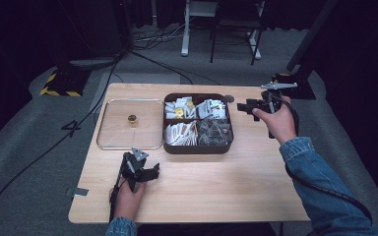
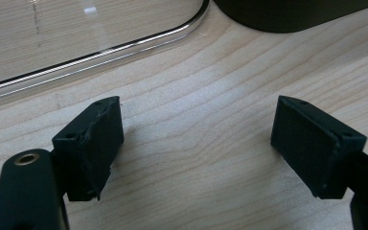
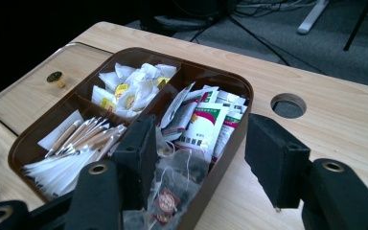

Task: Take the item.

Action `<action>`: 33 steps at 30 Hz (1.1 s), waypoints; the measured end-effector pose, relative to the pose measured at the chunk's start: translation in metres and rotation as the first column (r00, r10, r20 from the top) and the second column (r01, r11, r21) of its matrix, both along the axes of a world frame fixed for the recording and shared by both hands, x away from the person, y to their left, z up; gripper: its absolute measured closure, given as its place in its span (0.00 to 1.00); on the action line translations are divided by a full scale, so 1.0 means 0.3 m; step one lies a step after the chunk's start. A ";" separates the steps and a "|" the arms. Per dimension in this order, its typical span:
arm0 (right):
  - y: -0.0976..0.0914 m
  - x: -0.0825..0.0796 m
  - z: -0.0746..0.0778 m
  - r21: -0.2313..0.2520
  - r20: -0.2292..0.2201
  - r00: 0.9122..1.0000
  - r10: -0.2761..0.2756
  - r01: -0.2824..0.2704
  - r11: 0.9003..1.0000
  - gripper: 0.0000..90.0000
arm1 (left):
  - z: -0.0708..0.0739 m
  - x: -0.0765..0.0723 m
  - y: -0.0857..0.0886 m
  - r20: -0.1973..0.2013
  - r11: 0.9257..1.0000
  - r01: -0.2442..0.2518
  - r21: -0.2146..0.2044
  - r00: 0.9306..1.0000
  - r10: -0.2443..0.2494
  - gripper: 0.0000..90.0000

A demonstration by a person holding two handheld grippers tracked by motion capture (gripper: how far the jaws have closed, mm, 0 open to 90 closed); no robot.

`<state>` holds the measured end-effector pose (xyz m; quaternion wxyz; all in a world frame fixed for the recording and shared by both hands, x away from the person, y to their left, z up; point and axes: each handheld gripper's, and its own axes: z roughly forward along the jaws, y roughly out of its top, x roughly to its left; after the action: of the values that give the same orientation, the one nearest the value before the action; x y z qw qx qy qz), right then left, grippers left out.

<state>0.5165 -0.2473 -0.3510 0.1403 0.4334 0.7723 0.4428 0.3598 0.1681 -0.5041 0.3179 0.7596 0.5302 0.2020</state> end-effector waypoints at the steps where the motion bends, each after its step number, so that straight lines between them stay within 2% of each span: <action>1: 0.009 0.012 0.001 -0.005 -0.006 1.000 -0.001 0.001 1.000 0.50 | 0.000 0.001 0.001 0.001 1.000 0.003 0.004 1.000 -0.003 0.21; 8: 0.050 0.095 0.011 -0.010 0.008 1.000 -0.022 0.023 1.000 0.50 | 0.000 0.003 0.001 0.002 1.000 -0.004 0.004 1.000 0.004 0.21; 17: 0.079 0.153 -0.014 -0.029 0.023 0.999 -0.036 0.036 0.999 0.50 | 0.001 0.003 0.001 0.006 1.000 -0.006 0.011 1.000 0.006 0.22; 20: 0.090 0.175 -0.028 -0.034 0.015 0.999 -0.047 0.048 0.998 0.51 | 0.000 0.002 0.000 0.004 1.000 -0.011 0.005 1.000 0.010 0.22; 26: 0.129 0.209 -0.048 -0.057 0.011 1.000 -0.030 0.030 0.998 0.52 | 0.001 -0.003 0.003 0.004 1.000 -0.005 0.005 1.000 0.005 0.23; 33: 0.202 0.252 -0.086 -0.070 -0.020 1.000 -0.023 0.021 0.997 0.53 | 0.001 0.003 0.005 0.005 1.000 0.000 -0.001 1.000 0.000 0.24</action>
<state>0.5921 -0.1867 -0.3769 0.1522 0.4411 0.7839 0.4096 0.3608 0.1696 -0.5039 0.3196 0.7590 0.5294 0.2037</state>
